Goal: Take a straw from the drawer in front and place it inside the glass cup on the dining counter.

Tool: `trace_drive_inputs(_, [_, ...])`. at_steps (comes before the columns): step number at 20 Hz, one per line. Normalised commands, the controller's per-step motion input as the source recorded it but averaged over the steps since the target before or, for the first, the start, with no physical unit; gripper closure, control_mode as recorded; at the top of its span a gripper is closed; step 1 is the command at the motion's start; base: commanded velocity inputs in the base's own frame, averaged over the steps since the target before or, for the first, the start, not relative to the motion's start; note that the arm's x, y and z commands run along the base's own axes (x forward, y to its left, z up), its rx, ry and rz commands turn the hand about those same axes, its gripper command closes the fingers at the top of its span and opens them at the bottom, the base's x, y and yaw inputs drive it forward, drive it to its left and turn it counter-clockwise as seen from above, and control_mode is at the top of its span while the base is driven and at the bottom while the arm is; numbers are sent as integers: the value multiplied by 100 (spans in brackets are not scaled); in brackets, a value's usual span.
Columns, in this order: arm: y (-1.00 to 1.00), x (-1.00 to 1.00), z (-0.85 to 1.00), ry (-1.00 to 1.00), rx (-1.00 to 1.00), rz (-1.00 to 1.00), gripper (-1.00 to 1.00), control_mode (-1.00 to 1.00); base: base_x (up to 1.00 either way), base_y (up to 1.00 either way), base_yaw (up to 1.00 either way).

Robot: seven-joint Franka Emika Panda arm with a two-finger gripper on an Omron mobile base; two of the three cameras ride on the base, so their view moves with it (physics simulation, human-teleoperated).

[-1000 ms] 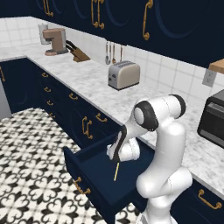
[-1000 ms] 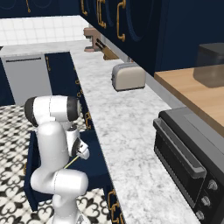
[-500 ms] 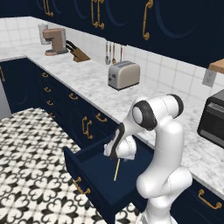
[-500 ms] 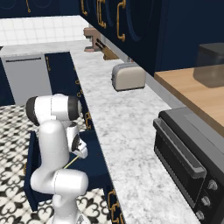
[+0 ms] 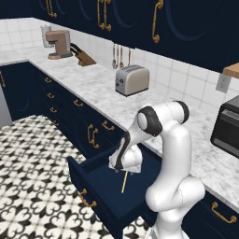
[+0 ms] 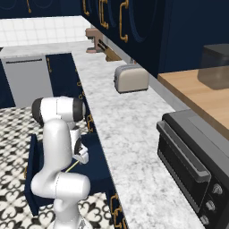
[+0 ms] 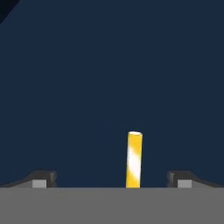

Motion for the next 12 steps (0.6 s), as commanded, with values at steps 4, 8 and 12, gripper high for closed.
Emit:
trace_drive_inputs(4, [0,0,-35,3,0,-3,-100,-100,0,0,0])
trace_drive_inputs(8, [0,2,-44,4,0,-1,100,-100,0,0,0])
trace_drive_inputs(12, [1,1,-32,0,0,0,100,-100,0,0,0])
